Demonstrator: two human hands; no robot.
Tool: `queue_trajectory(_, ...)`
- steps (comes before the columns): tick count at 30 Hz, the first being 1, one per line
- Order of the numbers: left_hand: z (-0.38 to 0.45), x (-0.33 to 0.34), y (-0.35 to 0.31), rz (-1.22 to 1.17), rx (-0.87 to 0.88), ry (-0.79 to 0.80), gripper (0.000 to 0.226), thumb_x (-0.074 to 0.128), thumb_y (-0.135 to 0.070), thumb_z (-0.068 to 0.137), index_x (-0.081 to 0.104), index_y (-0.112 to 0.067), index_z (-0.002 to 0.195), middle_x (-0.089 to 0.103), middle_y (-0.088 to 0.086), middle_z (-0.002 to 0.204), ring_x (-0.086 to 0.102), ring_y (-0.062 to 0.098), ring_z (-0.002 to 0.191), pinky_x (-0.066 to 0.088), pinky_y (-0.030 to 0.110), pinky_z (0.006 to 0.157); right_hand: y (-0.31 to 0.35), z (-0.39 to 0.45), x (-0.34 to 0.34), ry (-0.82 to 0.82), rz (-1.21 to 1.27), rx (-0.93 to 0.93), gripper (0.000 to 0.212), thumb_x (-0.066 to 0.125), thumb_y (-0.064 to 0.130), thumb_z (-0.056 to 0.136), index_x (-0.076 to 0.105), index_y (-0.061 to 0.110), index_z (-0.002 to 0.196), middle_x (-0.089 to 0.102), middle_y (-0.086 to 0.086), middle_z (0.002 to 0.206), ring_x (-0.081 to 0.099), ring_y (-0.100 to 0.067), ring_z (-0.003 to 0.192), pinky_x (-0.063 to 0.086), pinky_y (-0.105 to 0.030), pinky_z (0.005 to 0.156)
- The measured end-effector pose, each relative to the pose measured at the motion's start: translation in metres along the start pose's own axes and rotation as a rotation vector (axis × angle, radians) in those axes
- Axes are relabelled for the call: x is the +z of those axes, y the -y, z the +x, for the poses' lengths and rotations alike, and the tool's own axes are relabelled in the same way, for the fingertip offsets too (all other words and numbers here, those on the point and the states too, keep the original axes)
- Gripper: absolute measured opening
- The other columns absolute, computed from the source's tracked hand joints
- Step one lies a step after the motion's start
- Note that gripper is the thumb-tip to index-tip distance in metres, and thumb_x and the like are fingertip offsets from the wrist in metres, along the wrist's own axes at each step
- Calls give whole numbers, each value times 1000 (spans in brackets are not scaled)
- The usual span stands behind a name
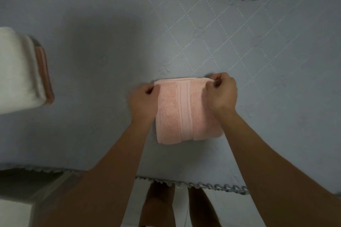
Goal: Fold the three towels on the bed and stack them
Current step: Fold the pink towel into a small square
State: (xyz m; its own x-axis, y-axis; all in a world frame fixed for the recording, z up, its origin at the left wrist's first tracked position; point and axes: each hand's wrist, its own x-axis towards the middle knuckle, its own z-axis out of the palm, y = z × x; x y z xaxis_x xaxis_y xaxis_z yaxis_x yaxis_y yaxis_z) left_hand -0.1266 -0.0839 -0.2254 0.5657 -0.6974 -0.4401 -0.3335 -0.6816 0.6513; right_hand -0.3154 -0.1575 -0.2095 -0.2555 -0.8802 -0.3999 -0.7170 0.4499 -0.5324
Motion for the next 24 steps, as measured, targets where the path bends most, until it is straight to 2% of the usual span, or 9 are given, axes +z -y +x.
queue_trajectory(2, 3, 6, -1, -76, -98, 0, 21, 61, -28, 90, 67, -14, 76, 61, -8, 67, 50, -2, 57, 41, 14, 55, -1, -8, 0, -41, -124, -115, 21, 53, 14, 90, 60, 20, 108, 55, -7, 120, 58, -21, 99, 49, -39, 89)
queue_trajectory(5, 2, 6, -8, -81, -34, -32, 10, 63, -22, 89, 63, -15, 96, 62, -3, 86, 52, -1, 69, 50, 29, 77, 0, -22, 3, -72, -347, -475, 42, 47, 19, 94, 50, 14, 136, 44, -13, 146, 39, -31, 135, 25, -46, 114)
queue_trajectory(9, -18, -3, -14, 105, 518, -150, 32, 54, -14, 90, 59, -7, 120, 58, 16, 120, 53, 26, 109, 42, 37, 100, 0, -47, 14, 78, -398, -804, 59, 41, 26, 96, 28, 9, 152, 26, -11, 161, 16, -27, 150, 5, -47, 122)
queue_trajectory(12, -46, 4, -9, 168, 819, 136, 45, 40, -21, 97, 50, -7, 139, 50, 13, 145, 43, 22, 136, 29, 38, 115, -19, -64, 22, 238, -519, -884, 61, 38, 25, 96, 26, 4, 152, 21, -14, 162, 11, -28, 151, 9, -50, 121)
queue_trajectory(14, -55, 9, 10, 394, 800, 288, 55, 31, -31, 100, 33, -9, 150, 32, 8, 159, 25, 21, 149, 17, 42, 121, -36, -60, 22, 293, -649, -811, 66, 35, 30, 96, 19, 5, 154, 12, -13, 164, 5, -29, 152, 8, -53, 120)
queue_trajectory(18, -34, 13, 50, 822, 637, 323, 65, 16, -46, 98, 5, -19, 157, -2, -3, 166, -3, 15, 152, 9, 51, 121, -69, -25, 13, 241, -631, -536, 71, 29, 41, 97, 5, 10, 156, 0, -11, 165, -1, -29, 151, -4, -50, 120)
queue_trajectory(20, -33, 22, 51, 739, 594, 302, 66, 21, -47, 98, 5, -19, 157, -5, 0, 165, -3, 21, 153, 9, 52, 121, -76, -13, 7, 240, -529, -399, 69, 30, 42, 99, 10, 7, 155, 6, -13, 164, 6, -31, 151, 7, -49, 120)
queue_trajectory(22, -43, 28, 49, 549, 424, 241, 68, 34, -46, 100, 6, -23, 157, -5, 6, 165, -1, 32, 152, 6, 50, 120, -77, -12, 2, 233, -447, -376, 62, 37, 42, 99, 32, 4, 148, 26, -17, 158, 25, -34, 144, 22, -47, 115)
queue_trajectory(24, -59, 26, 52, 259, 217, 140, 70, 47, -42, 98, 13, -24, 156, 13, 13, 163, 18, 32, 147, 16, 45, 118, -78, -19, -3, 247, -256, -300, 46, 43, 45, 93, 56, 12, 122, 55, -14, 129, 51, -31, 115, 42, -41, 95)
